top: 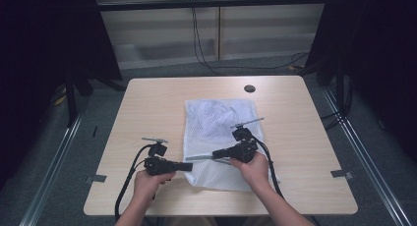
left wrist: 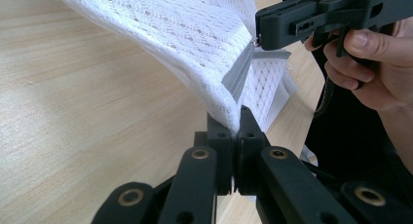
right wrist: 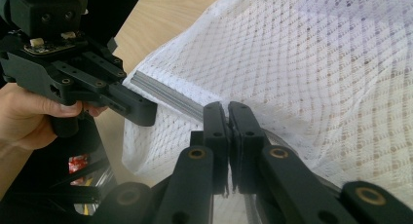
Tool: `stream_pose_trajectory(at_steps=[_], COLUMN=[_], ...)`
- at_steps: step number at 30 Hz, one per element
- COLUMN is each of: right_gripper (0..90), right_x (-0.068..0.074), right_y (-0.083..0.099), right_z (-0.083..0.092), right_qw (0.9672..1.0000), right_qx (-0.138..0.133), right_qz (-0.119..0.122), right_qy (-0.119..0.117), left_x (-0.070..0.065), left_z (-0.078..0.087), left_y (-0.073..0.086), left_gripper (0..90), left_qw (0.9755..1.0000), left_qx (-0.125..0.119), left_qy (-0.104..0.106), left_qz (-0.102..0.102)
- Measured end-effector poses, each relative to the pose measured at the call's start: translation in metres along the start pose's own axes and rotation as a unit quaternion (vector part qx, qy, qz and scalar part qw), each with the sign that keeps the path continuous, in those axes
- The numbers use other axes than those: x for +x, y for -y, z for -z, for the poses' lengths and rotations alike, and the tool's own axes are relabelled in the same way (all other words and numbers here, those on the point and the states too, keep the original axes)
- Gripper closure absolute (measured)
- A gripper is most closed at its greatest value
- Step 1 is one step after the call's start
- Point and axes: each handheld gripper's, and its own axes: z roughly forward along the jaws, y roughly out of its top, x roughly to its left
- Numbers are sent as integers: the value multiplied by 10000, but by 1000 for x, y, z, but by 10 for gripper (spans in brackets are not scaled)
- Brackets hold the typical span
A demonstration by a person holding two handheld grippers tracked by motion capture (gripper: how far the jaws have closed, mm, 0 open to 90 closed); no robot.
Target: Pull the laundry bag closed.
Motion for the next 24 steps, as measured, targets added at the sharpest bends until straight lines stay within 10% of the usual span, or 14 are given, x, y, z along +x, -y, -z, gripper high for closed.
stream_pose_trajectory(at_steps=[24], right_gripper=[869], right_x=[-11], right_y=[3], right_z=[11], right_qw=[9999], right_qx=[-37], right_qz=[-43], right_qy=[87], left_x=[1], left_z=[5], left_y=[-1], left_gripper=[884], left_qw=[10000], left_qx=[-52], left_qy=[38], left_qz=[38])
